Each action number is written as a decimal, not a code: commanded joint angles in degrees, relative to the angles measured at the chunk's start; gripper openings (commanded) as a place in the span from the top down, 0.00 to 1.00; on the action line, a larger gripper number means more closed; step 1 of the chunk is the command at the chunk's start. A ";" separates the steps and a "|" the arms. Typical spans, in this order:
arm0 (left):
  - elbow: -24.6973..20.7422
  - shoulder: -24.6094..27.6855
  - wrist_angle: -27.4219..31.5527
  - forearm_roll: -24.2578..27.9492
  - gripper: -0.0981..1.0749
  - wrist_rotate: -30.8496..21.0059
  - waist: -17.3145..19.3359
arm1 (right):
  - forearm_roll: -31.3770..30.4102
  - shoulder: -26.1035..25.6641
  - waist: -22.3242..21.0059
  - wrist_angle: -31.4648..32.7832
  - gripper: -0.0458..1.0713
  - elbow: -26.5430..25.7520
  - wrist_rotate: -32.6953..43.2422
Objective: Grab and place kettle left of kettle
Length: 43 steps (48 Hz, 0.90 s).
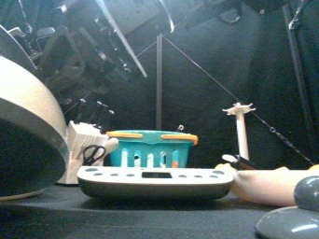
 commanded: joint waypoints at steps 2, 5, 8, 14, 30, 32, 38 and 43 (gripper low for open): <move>-0.70 0.09 -0.18 0.18 0.22 0.00 0.09 | -1.32 -1.41 -1.32 0.62 0.52 -1.14 0.09; -0.62 0.09 -0.18 0.09 0.22 0.00 0.09 | -1.93 -1.41 -1.93 0.70 0.52 -1.23 0.18; -0.62 0.09 -0.26 0.09 0.22 0.00 0.09 | -1.85 -1.41 -1.93 0.44 0.52 -1.14 0.18; -0.62 0.09 -0.26 0.09 0.22 0.00 0.09 | -1.58 -1.41 -1.58 0.35 0.51 -1.14 0.35; -0.62 0.09 -0.26 0.09 0.22 0.00 0.18 | -1.14 1.05 -1.32 -0.88 0.40 -5.27 0.26; -0.62 0.09 -0.26 0.09 0.22 0.00 0.09 | -1.14 1.05 -1.23 -1.23 0.37 -5.27 0.26; -0.62 0.09 -0.26 0.09 0.22 0.00 0.09 | -0.97 0.44 -0.88 -1.41 0.26 -4.66 0.26; -0.62 0.09 -0.18 0.09 0.22 0.00 0.09 | -0.44 -0.53 -0.70 -1.41 0.22 -4.13 0.26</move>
